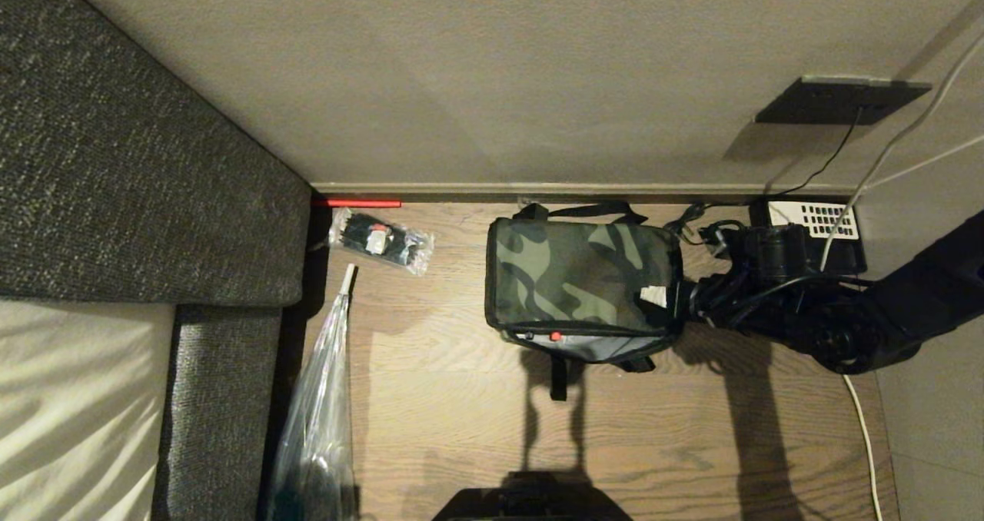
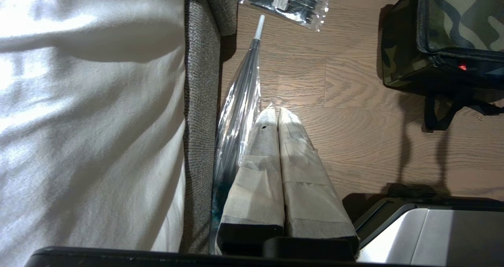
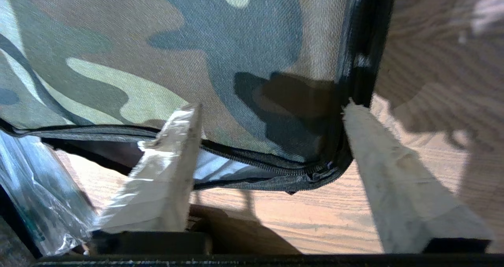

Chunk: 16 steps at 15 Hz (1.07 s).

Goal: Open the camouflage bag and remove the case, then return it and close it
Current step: Open the top of the storage box

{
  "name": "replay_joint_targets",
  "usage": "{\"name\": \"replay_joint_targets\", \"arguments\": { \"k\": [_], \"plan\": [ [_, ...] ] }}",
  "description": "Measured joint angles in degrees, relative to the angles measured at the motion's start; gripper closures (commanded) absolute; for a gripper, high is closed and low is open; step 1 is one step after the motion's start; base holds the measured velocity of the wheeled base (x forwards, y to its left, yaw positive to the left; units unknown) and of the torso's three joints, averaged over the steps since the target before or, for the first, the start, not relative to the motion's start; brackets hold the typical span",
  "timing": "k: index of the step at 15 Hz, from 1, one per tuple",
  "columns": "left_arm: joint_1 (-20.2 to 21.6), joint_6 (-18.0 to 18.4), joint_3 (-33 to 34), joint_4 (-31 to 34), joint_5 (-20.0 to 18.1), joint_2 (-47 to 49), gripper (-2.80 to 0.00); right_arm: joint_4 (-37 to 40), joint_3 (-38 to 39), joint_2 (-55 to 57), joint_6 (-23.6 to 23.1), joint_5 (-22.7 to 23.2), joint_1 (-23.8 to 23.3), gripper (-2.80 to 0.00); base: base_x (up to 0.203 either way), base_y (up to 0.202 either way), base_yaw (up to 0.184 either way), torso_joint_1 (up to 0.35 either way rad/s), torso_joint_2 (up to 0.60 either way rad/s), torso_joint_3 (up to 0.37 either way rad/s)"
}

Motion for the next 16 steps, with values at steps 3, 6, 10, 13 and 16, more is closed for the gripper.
{"name": "replay_joint_targets", "arguments": {
  "k": [3,6,10,13,16],
  "plan": [
    [0.0,0.0,0.0,0.0,0.0,0.0,0.0,0.0,-0.2,0.3,-0.5,0.4,-1.6,-2.8,0.0,0.0,0.0,0.0,0.0,0.0],
    [0.0,0.0,0.0,0.0,0.0,0.0,0.0,0.2,-0.4,1.2,-0.2,1.9,-2.8,-2.8,0.0,0.0,0.0,0.0,0.0,0.0],
    [0.0,0.0,0.0,0.0,0.0,0.0,0.0,2.3,-0.9,2.5,1.6,3.0,-2.9,-2.8,0.0,0.0,0.0,0.0,0.0,0.0],
    [0.0,0.0,0.0,0.0,0.0,0.0,0.0,2.6,-1.7,2.3,2.0,5.4,-2.9,-2.8,0.0,0.0,0.0,0.0,0.0,0.0],
    [0.0,0.0,0.0,0.0,0.0,0.0,0.0,3.2,-2.4,1.3,3.1,7.5,-2.7,-2.8,0.0,0.0,0.0,0.0,0.0,0.0]
  ]
}}
